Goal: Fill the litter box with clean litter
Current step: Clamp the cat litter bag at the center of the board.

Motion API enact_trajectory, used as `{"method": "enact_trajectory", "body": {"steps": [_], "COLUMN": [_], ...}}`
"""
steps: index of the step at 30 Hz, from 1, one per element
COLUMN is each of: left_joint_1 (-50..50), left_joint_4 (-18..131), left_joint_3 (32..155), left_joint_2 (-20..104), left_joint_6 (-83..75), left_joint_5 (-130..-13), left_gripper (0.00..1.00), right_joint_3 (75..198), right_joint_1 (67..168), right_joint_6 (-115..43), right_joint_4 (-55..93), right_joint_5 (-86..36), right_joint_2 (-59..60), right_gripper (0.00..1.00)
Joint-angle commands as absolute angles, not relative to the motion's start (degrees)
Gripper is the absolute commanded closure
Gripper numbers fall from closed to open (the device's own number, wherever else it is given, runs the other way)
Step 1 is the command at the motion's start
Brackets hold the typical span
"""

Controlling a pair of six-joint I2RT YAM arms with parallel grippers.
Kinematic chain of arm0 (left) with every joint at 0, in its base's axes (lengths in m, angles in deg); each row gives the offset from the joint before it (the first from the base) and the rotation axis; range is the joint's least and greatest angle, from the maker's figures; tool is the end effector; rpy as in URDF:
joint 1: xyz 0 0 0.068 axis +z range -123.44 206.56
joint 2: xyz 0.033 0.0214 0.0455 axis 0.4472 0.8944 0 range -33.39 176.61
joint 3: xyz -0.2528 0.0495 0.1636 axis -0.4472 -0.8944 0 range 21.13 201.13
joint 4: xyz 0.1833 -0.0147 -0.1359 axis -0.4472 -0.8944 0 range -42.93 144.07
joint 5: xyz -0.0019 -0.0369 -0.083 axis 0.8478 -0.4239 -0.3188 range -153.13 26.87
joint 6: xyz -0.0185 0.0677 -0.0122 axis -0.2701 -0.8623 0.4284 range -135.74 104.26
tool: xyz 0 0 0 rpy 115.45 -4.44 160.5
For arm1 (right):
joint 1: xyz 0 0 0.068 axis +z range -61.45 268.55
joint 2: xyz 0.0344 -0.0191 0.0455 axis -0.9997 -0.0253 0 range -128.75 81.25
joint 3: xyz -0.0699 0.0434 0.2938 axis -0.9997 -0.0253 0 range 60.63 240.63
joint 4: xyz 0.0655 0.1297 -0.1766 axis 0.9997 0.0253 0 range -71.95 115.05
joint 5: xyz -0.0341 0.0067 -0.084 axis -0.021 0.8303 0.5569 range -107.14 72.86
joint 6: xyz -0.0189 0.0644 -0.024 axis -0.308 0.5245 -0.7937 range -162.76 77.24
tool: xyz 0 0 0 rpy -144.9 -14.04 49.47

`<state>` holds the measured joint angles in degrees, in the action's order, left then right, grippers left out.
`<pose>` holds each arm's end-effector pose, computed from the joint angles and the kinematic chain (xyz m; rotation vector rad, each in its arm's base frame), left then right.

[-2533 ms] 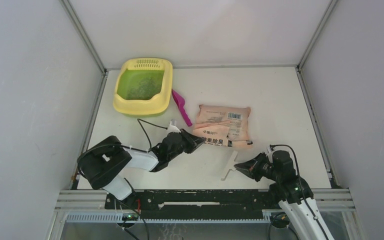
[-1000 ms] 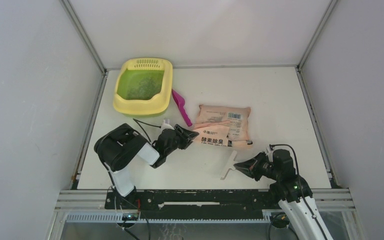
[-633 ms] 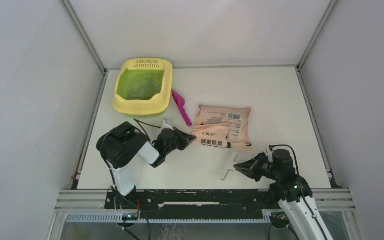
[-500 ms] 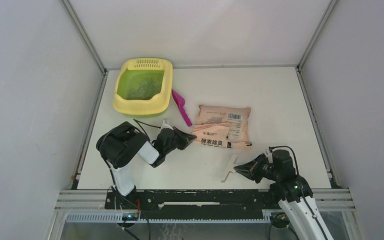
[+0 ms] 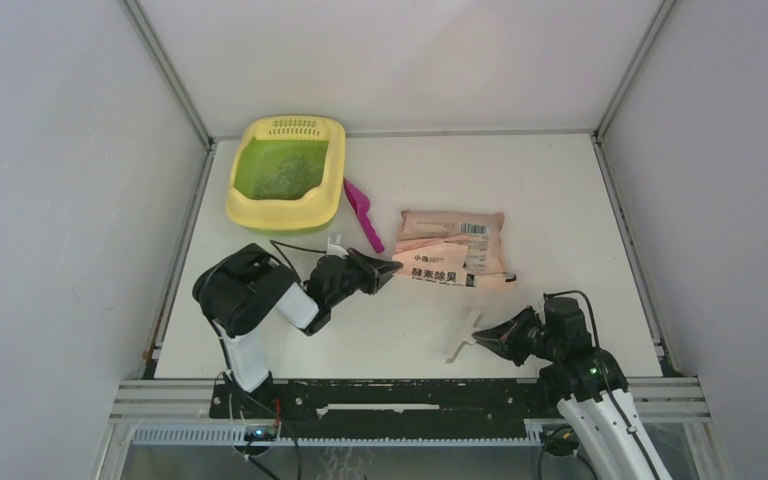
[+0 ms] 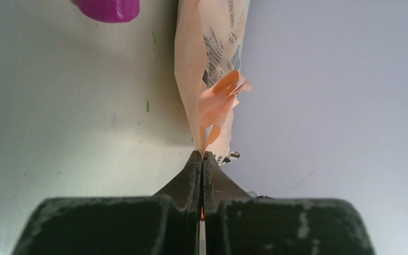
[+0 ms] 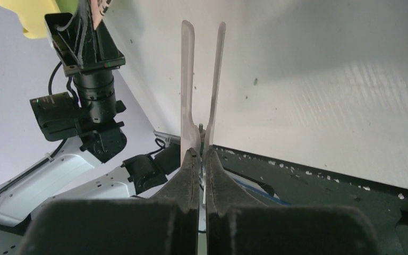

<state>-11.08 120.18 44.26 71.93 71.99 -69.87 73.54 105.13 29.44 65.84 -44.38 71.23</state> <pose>0.2440 -0.1968 0.1641 -0.8392 2.0254 -1.5237 0.0144 0.0323 0.1467 0.9939 2.4513 1.2200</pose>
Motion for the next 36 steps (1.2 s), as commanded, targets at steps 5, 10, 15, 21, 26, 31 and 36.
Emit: {"method": "enact_trajectory", "body": {"steps": [5,10,15,21,26,31,36], "left_joint_1": [-13.1,-14.7,-15.3,-15.3,-15.3,-15.3,-15.7], "left_joint_4": [127.1,128.3,129.5,130.8,132.1,132.4,132.4], "left_joint_3": [43.3,43.1,42.7,42.4,42.5,42.7,43.2], "left_joint_2": [69.6,69.7,69.8,70.4,70.9,70.7,70.3], "left_joint_6": [75.2,76.4,77.1,77.8,78.5,79.0,79.4], "left_joint_5": [-72.5,-71.6,-71.4,-71.6,-72.0,-72.1,-72.3], "left_gripper": [0.99,0.99,0.99,0.99,0.99,0.99,0.99], "right_joint_3": [76.2,76.0,75.8,74.4,73.0,72.7,72.5], "right_joint_1": [104.6,102.8,100.5,97.0,93.2,90.5,89.1], "right_joint_6": [26.2,24.6,24.0,23.4,22.4,22.1,23.0], "right_joint_4": [57.7,55.8,54.0,51.4,49.3,48.0,46.4], "right_joint_5": [-38.9,-38.0,-38.7,-41.3,-44.0,-45.3,-45.7], "right_joint_2": [69.9,69.2,69.4,68.4,66.4,64.7,63.1], "right_gripper": [1.00,1.00,1.00,1.00,1.00,1.00,1.00]}}
